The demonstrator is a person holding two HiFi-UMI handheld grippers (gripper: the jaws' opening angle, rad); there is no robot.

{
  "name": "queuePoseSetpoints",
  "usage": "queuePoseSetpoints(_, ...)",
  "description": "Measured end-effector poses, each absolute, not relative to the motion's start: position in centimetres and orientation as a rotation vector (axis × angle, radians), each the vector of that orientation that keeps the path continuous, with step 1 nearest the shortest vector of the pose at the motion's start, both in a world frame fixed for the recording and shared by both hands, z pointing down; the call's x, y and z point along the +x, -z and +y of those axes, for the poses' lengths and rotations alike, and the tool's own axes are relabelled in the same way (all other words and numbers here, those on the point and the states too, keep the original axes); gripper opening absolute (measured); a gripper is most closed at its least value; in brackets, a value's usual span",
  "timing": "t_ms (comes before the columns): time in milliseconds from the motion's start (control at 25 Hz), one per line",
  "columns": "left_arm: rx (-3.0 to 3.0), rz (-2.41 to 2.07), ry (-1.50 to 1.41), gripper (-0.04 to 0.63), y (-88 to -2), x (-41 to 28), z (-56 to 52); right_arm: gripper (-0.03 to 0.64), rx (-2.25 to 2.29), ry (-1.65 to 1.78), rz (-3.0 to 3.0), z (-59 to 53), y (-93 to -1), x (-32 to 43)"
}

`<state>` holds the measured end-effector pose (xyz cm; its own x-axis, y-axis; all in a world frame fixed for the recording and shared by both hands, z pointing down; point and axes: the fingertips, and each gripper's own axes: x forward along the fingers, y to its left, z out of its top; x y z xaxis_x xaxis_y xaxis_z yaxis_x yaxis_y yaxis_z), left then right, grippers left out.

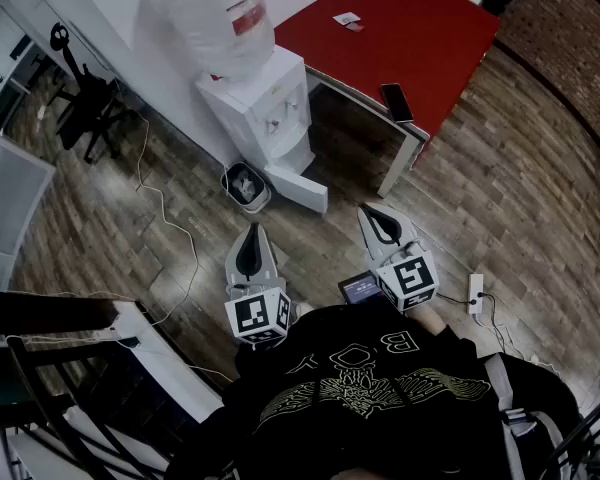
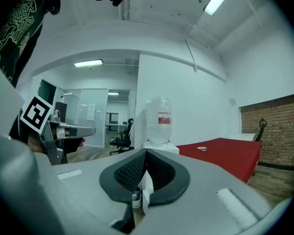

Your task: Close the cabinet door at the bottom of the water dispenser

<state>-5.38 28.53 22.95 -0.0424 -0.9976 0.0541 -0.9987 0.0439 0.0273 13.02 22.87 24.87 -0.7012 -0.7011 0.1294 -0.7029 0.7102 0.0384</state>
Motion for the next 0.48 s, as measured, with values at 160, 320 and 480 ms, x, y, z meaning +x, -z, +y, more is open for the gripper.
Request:
queuePoseSetpoints(160, 2.141, -2.254, -0.014, 0.006, -21.9, -4.7, 28.7, -0.001, 1.195, 0.007, -2.810, 22.8, -23.9, 14.2)
queuePoseSetpoints(320, 2.118, -2.252, 0.000, 0.007, -22.1, -4.5, 28.6, -0.002, 1.197, 0.033, -2.830, 22.5, -23.8, 14.6)
queuePoseSetpoints(480, 2.126, -2.236, -0.023, 0.006, -22.8, -4.9, 27.6, -0.002, 1.176, 0.007, -2.807, 22.1, -24.7, 13.6)
